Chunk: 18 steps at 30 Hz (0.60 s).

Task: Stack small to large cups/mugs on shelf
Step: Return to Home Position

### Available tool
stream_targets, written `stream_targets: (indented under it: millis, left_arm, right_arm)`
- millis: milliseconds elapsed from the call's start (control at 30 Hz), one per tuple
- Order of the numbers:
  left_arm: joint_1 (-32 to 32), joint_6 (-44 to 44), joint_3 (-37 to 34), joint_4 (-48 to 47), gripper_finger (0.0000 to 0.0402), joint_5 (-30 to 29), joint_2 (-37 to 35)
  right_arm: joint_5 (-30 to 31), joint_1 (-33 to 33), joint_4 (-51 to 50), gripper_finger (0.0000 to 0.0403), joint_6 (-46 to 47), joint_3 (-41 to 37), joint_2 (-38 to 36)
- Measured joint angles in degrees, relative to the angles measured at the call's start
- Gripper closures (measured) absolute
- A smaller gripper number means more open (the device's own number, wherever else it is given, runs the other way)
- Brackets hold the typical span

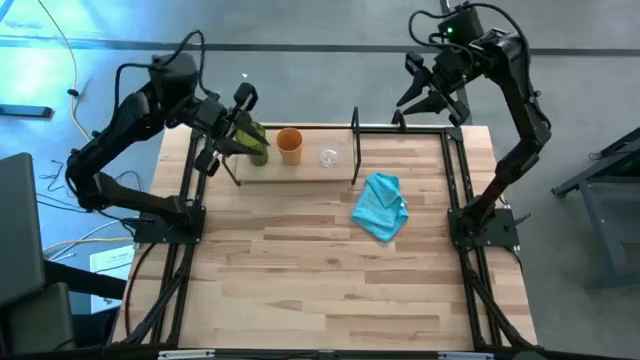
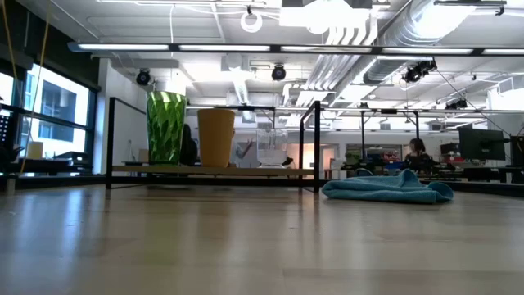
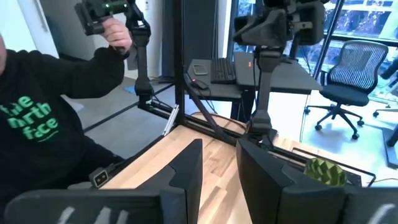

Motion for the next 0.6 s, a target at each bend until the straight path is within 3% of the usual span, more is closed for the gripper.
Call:
stream_targets:
  millis: [267, 600]
  left_arm:
    - [0.0, -7.8, -15.6, 15.6, 0.0316, -11.4, -8.7]
    - [-0.3, -19.9, -36.7, 43.2, 0.0316, -26.6, -17.6]
  right_arm:
    - [-1.2, -1.0, 0.0, 0.0311, 0.4, 0.0, -0.4]
    - [-2.3, -1.0, 0.0, 0.0311, 0.4, 0.0, -0.4]
